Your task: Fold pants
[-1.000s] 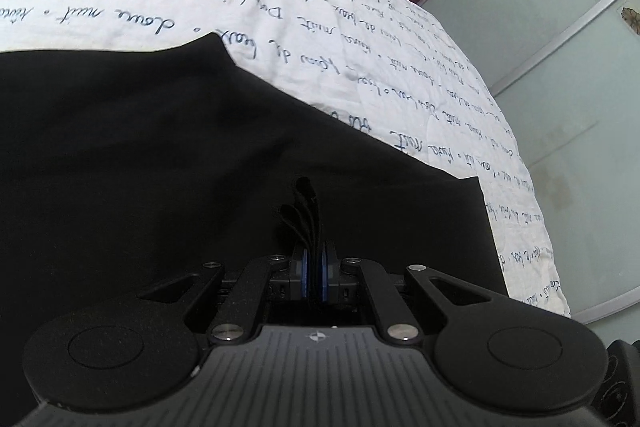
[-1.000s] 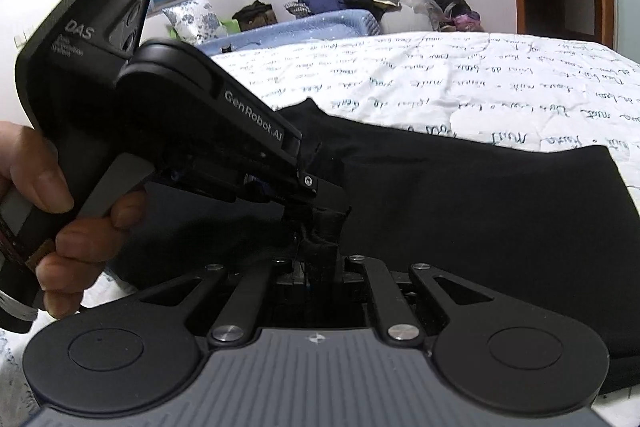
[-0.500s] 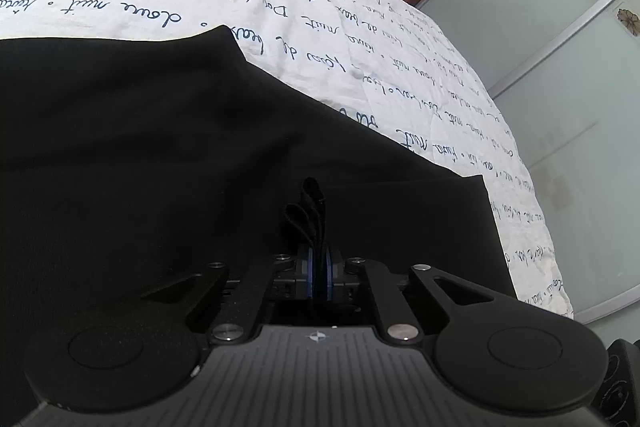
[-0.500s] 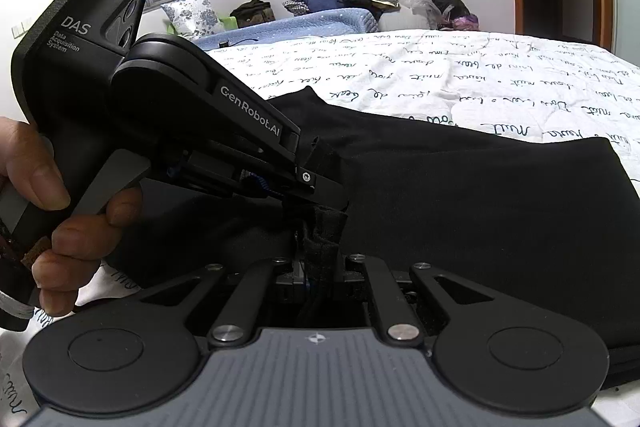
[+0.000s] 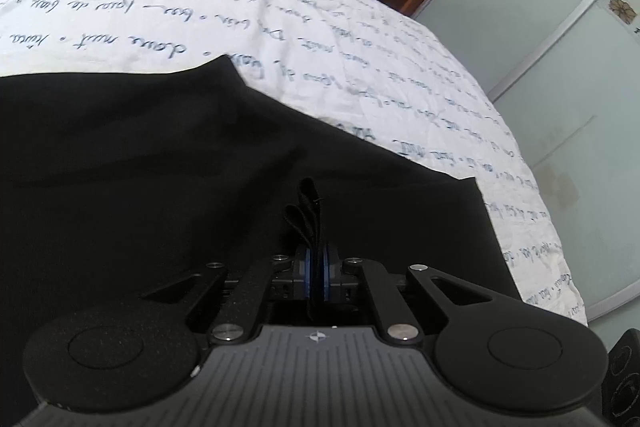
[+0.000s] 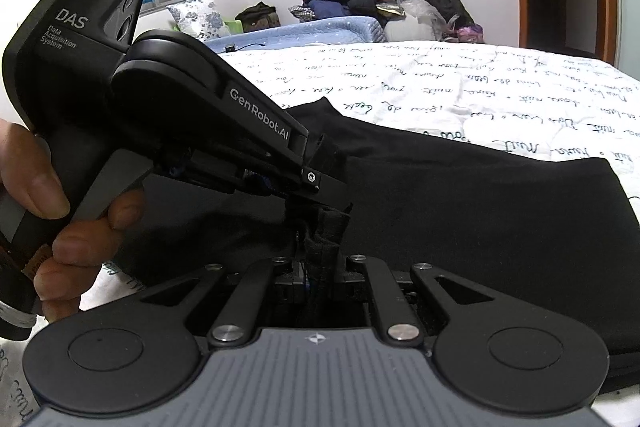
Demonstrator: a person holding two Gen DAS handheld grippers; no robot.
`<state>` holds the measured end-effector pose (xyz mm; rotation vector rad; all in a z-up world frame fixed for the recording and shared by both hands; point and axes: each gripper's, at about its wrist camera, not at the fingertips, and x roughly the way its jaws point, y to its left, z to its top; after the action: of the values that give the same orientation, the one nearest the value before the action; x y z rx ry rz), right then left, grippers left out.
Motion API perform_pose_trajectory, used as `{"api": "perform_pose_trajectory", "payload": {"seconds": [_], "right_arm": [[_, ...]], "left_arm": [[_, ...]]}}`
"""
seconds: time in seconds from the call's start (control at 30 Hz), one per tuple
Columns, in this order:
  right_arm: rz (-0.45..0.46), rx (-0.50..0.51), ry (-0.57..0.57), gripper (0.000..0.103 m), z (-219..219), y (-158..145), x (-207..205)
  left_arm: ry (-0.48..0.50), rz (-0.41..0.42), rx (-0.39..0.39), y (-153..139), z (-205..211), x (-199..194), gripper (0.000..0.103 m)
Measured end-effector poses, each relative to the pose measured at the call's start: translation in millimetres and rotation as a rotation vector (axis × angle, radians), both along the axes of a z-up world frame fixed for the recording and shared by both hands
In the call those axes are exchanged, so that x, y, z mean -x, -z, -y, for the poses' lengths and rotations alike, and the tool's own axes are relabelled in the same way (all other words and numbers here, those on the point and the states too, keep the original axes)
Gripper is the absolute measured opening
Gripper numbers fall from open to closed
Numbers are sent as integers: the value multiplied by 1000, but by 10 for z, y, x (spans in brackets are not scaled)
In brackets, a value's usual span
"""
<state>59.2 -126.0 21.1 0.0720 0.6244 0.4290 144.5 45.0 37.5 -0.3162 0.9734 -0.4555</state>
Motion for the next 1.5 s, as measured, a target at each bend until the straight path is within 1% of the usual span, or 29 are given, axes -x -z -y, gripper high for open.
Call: {"api": "perform_pose_trajectory", "payload": {"seconds": [0.13, 0.2, 0.27, 0.3, 0.33, 0.4, 0.43, 0.47, 0.5, 0.53, 0.57, 0.63, 0.7, 0.77, 0.83, 0.87, 0.97, 1.03, 1.07, 1.13, 1.17, 1.2, 1.23, 1.27, 1.3, 1.37, 1.4, 1.47, 1.5], "right_arm": [[3, -11, -4, 8, -15, -23, -32], [12, -12, -10, 8, -34, -42, -59], [-6, -15, -14, 8, -64, -21, -136], [-30, -8, -16, 8, -88, 19, -184], [-47, 1, -13, 8, -106, 62, -210], [-35, 10, -14, 8, -103, 56, -186], [-32, 13, -18, 9, -83, 47, -160], [-36, 4, -21, 10, -37, 37, -129], [-46, -26, -27, 13, 38, 25, -93], [-62, -76, -29, 23, 149, 11, -52], [-79, -130, -21, 30, 271, -6, -9], [-91, -226, -4, 55, 520, -61, 87], [-58, -314, 8, 63, 772, -151, 179], [-29, -390, 25, 63, 986, -261, 166], [-43, -478, 50, 71, 1159, -345, 7], [-56, -518, 60, 72, 1213, -377, -117], [-141, -575, 54, 76, 1229, -380, -561], [-221, -582, 45, 76, 1164, -322, -863], [-265, -582, 29, 76, 1124, -245, -1014], [-348, -534, 22, 74, 1039, -22, -1265], [-379, -485, 49, 72, 982, 131, -1291], [-326, -522, 26, 71, 1035, 205, -1292], [-308, -525, 44, 69, 1074, 223, -1269], [-318, -525, 47, 69, 1085, 213, -1268], [-321, -511, 57, 71, 1075, 168, -1241], [-317, -483, 75, 73, 1016, 45, -1190], [-306, -490, 58, 74, 983, -22, -1204], [-282, -519, 17, 74, 892, -127, -1273], [-284, -530, 7, 76, 848, -162, -1310]], "left_arm": [[-31, -4, 26, -28, -84, -40, 9], [-43, 3, 21, -50, -105, -64, 9], [-52, -16, -1, -8, -112, -113, 9], [-39, -34, -9, 54, -109, -139, 13], [-35, -27, 0, 91, -130, -136, 21], [-50, -34, 70, 112, -241, -116, 20], [-61, -41, 110, 102, -305, -86, 24], [-82, -34, 136, 78, -377, -37, 38], [-114, -8, 159, 39, -474, 44, 46], [-149, 26, 176, -7, -571, 150, 59], [-174, 62, 182, -64, -662, 272, 63], [-217, 136, 141, -190, -804, 524, 63], [-258, 194, 97, -282, -924, 782, 63], [-287, 234, 66, -335, -947, 1003, 63], [-266, 280, 8, -373, -833, 1172, 63], [-246, 314, -31, -398, -756, 1231, 63], [-154, 418, -148, -358, -436, 1338, 63], [-141, 465, -207, -231, -279, 1342, 64], [-140, 459, -225, -128, -246, 1318, 67], [-142, 374, -252, 116, -247, 1219, 74], [-154, 375, -242, 180, -277, 1208, 74], [-162, 393, -215, 183, -318, 1234, 74], [-163, 392, -195, 170, -349, 1239, 74], [-168, 391, -173, 173, -387, 1239, 74], [-173, 395, -145, 187, -431, 1242, 75], [-176, 391, -87, 186, -497, 1265, 82], [-169, 386, -65, 193, -510, 1238, 84], [-149, 384, -47, 188, -514, 1225, 93], [-141, 385, -50, 186, -504, 1220, 94]]}}
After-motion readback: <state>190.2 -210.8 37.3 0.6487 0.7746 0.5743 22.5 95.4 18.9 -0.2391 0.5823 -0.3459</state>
